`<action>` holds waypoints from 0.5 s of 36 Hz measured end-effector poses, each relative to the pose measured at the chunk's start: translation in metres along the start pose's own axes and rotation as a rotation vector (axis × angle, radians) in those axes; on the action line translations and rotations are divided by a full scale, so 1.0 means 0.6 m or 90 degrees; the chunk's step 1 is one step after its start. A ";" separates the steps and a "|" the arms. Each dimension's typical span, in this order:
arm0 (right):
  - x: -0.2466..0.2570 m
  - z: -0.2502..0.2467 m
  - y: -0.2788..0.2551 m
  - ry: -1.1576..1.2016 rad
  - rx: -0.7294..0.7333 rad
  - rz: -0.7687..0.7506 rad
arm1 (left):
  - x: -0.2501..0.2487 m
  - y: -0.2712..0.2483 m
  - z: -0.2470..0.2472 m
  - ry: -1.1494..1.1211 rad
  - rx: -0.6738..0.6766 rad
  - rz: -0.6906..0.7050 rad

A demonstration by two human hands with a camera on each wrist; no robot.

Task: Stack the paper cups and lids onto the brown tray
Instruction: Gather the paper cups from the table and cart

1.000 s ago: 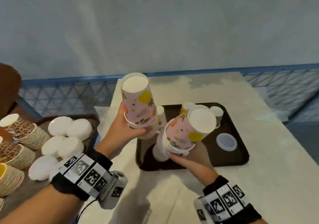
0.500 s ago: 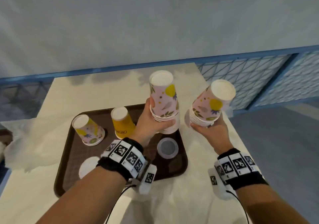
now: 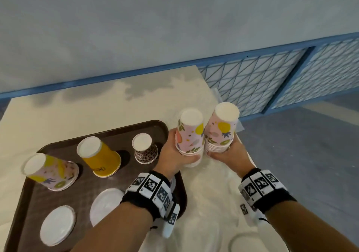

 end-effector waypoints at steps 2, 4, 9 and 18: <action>-0.005 0.000 0.000 -0.012 0.002 0.000 | 0.008 0.002 0.004 -0.001 -0.006 -0.002; -0.011 0.002 -0.001 -0.019 0.006 -0.003 | 0.014 0.000 0.006 0.019 -0.003 -0.005; -0.017 0.002 -0.005 -0.026 0.003 0.010 | 0.021 -0.003 0.006 0.076 0.009 -0.016; 0.023 0.005 -0.042 -0.031 -0.027 -0.039 | -0.008 -0.054 -0.011 0.154 -0.005 -0.048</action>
Point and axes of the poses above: each hand's wrist, its own y-axis towards the middle knuckle, its own z-axis out of the palm, x = y × z, the point moved 2 cm from there along y, towards the middle knuckle, and after that the axes turned 12 degrees about x, right-handed, at the moved point
